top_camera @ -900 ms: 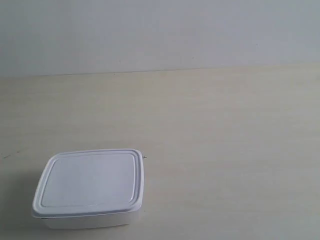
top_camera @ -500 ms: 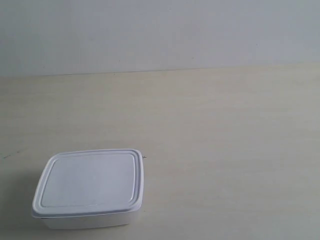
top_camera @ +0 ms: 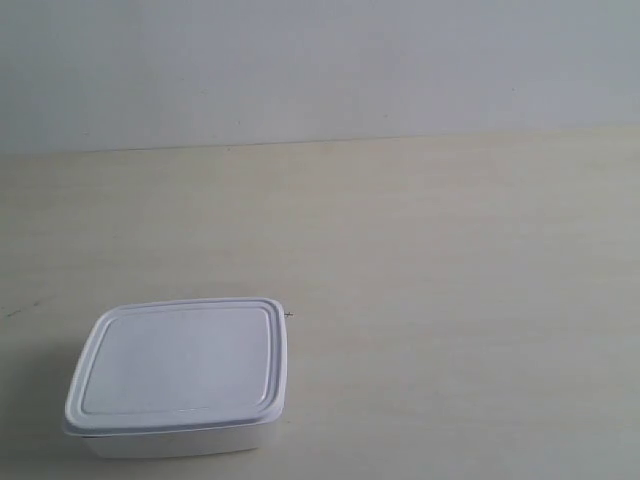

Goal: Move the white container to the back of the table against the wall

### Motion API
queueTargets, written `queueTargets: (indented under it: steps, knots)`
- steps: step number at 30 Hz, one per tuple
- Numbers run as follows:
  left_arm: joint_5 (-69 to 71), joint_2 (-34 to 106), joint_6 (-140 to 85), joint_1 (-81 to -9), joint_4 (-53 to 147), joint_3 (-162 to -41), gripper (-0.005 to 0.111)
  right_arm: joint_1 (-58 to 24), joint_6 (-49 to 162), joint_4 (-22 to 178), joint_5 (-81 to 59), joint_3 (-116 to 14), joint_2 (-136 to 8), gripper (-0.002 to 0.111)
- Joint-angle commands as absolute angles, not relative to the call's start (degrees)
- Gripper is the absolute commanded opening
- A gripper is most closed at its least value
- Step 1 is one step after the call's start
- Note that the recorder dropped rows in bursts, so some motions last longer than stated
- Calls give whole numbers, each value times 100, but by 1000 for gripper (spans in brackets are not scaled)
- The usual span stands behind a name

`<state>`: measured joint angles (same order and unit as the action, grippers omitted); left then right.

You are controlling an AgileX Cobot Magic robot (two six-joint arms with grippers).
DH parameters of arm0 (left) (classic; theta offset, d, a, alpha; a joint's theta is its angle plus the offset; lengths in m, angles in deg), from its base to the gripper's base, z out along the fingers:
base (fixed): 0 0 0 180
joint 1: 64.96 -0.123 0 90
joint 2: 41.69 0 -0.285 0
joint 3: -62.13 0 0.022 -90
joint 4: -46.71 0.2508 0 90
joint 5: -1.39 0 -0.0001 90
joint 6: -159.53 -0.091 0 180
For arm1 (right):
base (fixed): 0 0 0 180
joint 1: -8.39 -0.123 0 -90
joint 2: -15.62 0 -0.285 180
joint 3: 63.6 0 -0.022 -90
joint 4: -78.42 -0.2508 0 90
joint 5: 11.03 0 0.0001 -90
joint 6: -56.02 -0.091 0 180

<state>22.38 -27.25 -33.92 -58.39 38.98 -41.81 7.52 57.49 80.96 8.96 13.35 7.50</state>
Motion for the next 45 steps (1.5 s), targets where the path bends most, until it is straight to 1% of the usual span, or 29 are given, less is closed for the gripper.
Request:
queueTargets:
  steps: [1,2,5,6,8,11,16,18,24,33,39,42,45]
  knots:
    - [2029,-2157,-3377,-5798,3887,-4351,0,773,6071,8357,697,1361,783,0]
    - [1996,-1958,-3377,-5798,3887,-4386,0,773,6374,8492,390,1361,783,0]
    - [1950,-1704,-3377,-5798,3887,-4443,0,773,6341,8236,-527,1361,783,0]
    - [1926,-1621,-3377,-5798,3887,-4448,0,773,6295,7639,-1147,1361,783,0]
    - [1909,-1608,-3377,-5798,3887,-4448,0,773,6124,6842,-1684,1361,783,0]
    - [1909,-1608,-3377,-5798,3887,-4448,0,773,6041,5937,-2119,1361,783,0]
    - [1909,-1608,-3377,-5798,3887,-4448,0,773,5728,4652,-2379,1361,783,0]
    - [1909,-1608,-3377,-5798,3887,-4448,0,773,5041,4425,-2285,1361,783,0]
    - [1909,-1610,-3377,-5798,3887,-4540,0,773,4812,5746,-1283,1042,783,0]
    - [1756,-1589,-3377,-5798,3887,-5565,0,773,4853,5720,-557,553,783,0]
    - [1369,-1589,-3377,-5798,3887,-5732,0,773,5078,4990,-154,486,783,0]
    - [1243,-1589,-3377,-5798,3887,-5732,0,773,5862,4355,-4,402,783,0]
    - [715,-1589,-3377,-5798,3887,-5732,0,773,7044,3145,405,284,783,0]
